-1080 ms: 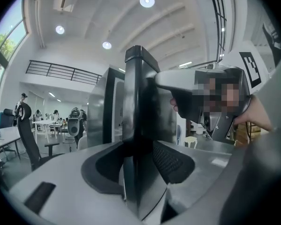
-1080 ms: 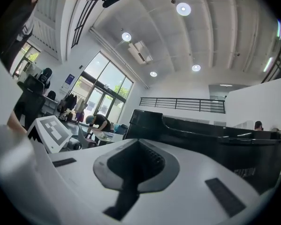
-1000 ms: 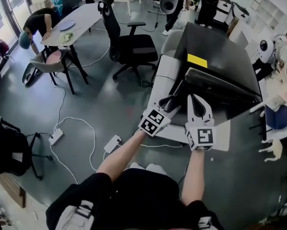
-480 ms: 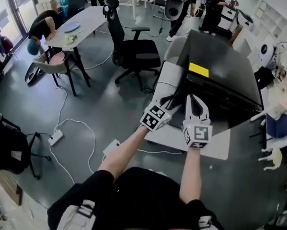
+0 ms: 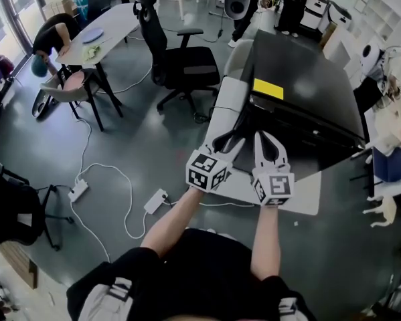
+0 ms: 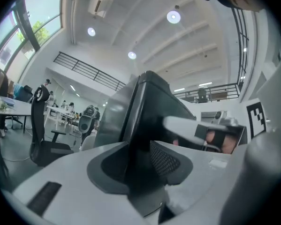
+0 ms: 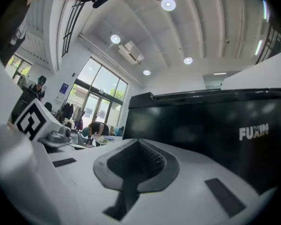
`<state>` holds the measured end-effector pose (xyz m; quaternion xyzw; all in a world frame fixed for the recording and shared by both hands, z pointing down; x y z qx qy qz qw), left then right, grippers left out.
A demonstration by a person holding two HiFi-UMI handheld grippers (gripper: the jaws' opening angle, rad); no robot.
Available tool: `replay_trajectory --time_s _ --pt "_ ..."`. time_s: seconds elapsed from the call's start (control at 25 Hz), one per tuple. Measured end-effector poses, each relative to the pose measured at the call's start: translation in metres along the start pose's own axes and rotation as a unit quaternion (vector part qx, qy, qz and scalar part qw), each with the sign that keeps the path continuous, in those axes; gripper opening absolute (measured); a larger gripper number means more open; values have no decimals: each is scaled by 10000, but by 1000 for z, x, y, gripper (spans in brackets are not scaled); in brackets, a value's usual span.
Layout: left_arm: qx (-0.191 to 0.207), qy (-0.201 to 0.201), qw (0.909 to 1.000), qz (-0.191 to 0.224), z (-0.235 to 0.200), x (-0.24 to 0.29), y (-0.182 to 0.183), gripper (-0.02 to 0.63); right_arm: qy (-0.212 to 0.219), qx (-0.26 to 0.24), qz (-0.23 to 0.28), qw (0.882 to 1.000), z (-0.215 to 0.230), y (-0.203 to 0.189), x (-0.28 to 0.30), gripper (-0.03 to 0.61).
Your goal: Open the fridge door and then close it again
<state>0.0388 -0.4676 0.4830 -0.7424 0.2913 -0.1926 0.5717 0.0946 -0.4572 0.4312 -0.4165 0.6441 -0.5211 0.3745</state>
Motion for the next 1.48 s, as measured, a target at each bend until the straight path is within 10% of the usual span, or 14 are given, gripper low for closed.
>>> replay_trajectory --time_s 0.24,0.72,1.48 --pt "232 113 9991 339 27 -4 13 0 -298 455 -255 9982 24 -36 -24 -6" --pt "426 384 9983 -112 44 16 -14 0 -1271 684 -585 9878 80 -64 -78 -6" --pt "459 265 9984 -219 54 0 -16 0 -1207 889 -938 9842 65 -95 -96 -6"
Point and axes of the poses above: the fingertips, and each gripper's own axes: x forward along the fingers, z to its right, y out of its top, the point moved 1 cm from there along -x, backward along the fingers, and after that the axes turned 5 degrees about -y, right-handed, at the moved point
